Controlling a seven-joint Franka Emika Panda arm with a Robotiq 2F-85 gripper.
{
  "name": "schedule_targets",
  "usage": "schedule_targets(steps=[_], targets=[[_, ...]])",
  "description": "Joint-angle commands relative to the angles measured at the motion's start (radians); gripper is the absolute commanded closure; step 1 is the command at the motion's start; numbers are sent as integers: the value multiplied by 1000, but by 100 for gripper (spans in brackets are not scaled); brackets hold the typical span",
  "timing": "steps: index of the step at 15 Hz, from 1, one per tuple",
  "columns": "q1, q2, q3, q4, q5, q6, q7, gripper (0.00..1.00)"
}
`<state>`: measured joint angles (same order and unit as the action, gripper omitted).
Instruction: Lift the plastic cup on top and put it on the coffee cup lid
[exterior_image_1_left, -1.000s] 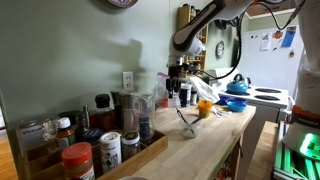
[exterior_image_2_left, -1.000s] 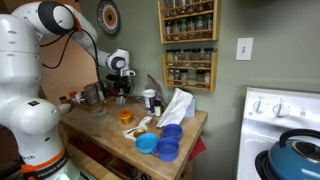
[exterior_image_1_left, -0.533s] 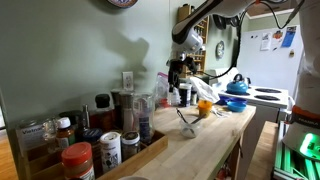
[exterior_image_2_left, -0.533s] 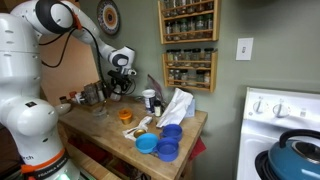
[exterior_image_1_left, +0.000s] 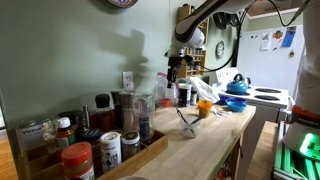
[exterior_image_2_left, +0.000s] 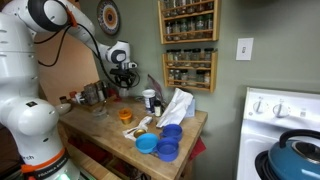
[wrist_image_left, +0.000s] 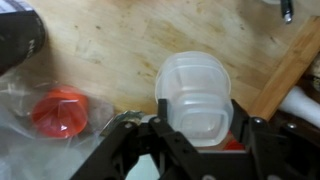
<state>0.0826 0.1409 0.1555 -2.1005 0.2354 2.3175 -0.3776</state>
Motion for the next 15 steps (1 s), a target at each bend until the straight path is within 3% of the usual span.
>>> schedule_targets(steps=[1, 5, 6, 7, 8, 10, 11, 15], targets=[[20, -66, -17, -87, -128, 190, 103, 66], [13, -155, -42, -152, -217, 343, 308, 66], [10, -171, -51, -149, -251, 307, 378, 66], [10, -159, -35, -120, -168, 200, 289, 66], [11, -120, -40, -92, -195, 272, 292, 41], [12, -142, -40, -96, -187, 218, 291, 41], [11, -156, -42, -99, -164, 233, 285, 66], [-31, -260, -77, -121, -342, 325, 453, 66]])
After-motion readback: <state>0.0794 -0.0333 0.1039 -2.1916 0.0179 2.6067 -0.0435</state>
